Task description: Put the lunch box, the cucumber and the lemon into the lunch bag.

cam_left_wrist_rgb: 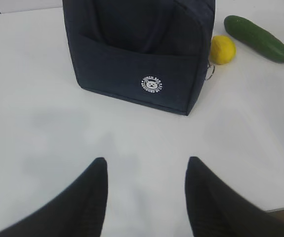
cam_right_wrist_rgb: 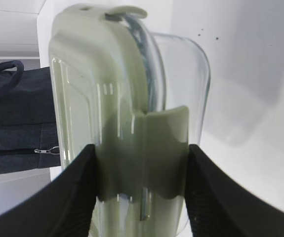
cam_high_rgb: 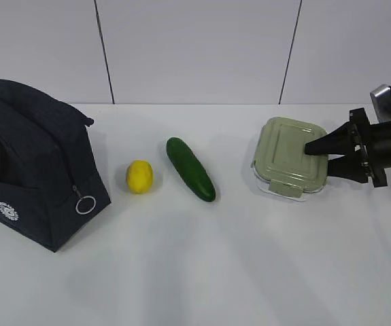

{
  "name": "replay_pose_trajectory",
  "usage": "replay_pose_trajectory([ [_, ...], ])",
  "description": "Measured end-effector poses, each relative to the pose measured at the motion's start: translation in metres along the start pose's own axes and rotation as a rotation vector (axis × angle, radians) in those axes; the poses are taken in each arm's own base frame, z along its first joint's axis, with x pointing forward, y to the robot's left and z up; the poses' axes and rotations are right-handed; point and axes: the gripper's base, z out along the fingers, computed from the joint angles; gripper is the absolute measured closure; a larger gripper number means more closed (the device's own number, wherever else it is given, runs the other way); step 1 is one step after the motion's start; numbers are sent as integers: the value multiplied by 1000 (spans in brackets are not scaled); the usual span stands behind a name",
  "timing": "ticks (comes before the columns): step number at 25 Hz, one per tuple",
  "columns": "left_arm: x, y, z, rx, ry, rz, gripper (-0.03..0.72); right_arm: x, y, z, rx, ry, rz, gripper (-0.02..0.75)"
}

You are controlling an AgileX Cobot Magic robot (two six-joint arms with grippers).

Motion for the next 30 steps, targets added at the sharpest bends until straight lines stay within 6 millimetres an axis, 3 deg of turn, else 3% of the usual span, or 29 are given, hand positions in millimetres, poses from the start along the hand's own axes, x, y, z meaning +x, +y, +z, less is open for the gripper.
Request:
replay_pose_trajectory([
  [3,-11,1,0,-3,-9,-33,319,2,10,2,1,19,-26,352],
  [6,-35,3,-5,-20,-75,-77,319,5,18,8,-1,46,-49,352],
  [10,-69,8,6,-38,-108,-243,319,7,27,10,-4,62,-74,352],
  [15,-106,12,53,-52,64,-499,319,6,32,7,-5,54,-86,352],
  [22,-154,16,127,-40,236,-602,319,9,32,6,11,74,-100,352],
  [30,-166,14,202,-7,416,-746,319,9,31,6,11,75,-99,352],
])
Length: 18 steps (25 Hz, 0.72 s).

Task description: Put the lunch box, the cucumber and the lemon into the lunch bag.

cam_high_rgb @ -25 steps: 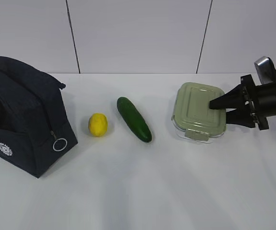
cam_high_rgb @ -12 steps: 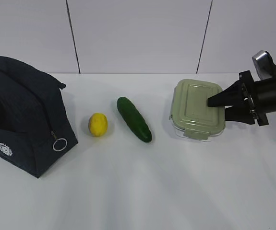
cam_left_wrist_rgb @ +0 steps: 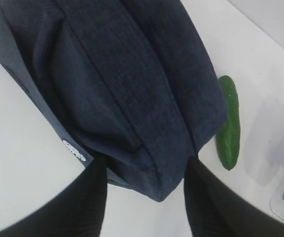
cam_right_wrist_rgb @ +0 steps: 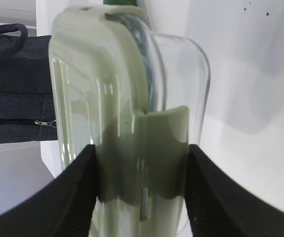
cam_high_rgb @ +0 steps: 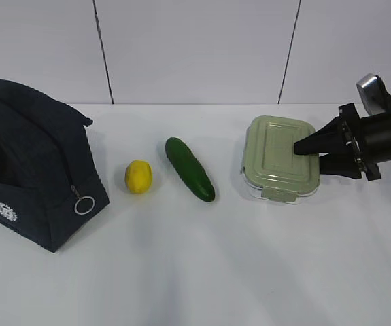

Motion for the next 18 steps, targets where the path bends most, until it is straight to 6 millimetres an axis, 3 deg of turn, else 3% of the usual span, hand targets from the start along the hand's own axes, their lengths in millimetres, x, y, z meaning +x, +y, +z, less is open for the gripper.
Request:
replay_pose_trajectory([
  [4,-10,3,11,7,18,-83,297,0,0,0,0,0,0,352],
  [10,-18,6,17,49,43,-204,169,-2,2,0,-16,-23,-13,352],
  [18,-20,9,44,37,115,-272,149,-3,2,0,-20,-28,-16,352],
])
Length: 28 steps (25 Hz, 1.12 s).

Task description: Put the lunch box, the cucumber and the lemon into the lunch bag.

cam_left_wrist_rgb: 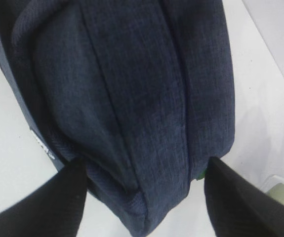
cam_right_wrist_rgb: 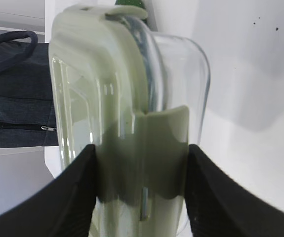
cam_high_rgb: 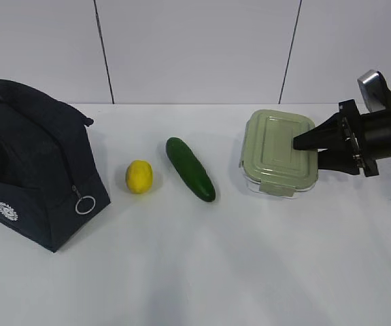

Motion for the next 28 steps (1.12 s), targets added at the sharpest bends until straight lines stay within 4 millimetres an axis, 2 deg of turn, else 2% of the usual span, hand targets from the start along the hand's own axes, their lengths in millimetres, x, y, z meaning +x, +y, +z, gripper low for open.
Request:
replay_pose_trajectory([
  [14,-13,2,20,1,-52,-22,160,0,0,0,0,0,-2,352],
  [19,-17,5,30,-17,-48,-29,221,0,0,0,-3,-5,1,353],
  [25,-18,8,34,-43,-47,-12,250,-1,1,0,-8,-12,5,353],
  [28,-18,8,34,-45,-48,-9,311,-1,1,0,-9,-14,6,353],
])
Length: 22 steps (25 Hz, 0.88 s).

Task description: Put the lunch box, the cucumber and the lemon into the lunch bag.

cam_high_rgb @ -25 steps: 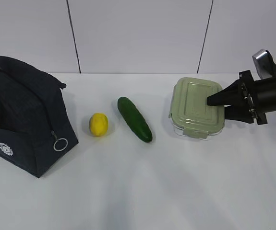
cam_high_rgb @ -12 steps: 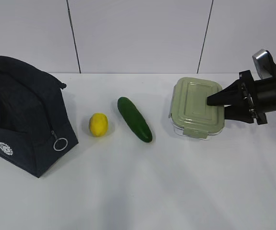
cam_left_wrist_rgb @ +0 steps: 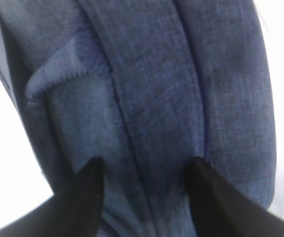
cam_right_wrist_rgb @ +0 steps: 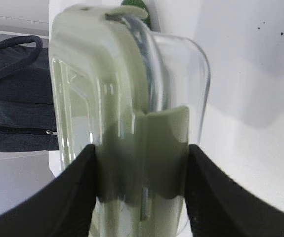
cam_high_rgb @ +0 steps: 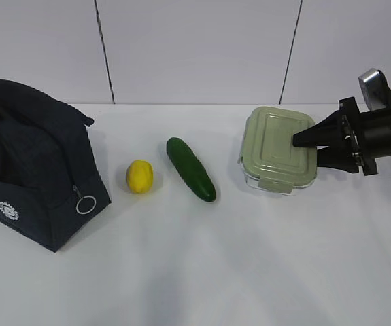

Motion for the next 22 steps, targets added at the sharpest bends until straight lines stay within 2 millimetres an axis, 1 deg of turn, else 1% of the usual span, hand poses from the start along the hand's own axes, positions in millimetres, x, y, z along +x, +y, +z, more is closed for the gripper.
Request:
replay_pose_trajectory([
  [7,2,2,0,-20,19,15,575,0,0,0,-2,-3,2,353],
  [9,2,3,0,-32,22,52,659,0,0,0,-2,-3,2,353],
  [10,2,4,0,-39,30,82,681,0,0,0,-2,-3,2,353],
  [14,6,9,-1,-95,76,230,693,0,0,0,-2,-3,2,353],
  [18,10,13,-4,-143,151,319,694,0,0,0,-2,-3,9,353],
  [22,10,5,-15,-155,226,423,694,0,0,0,-2,-3,30,353],
])
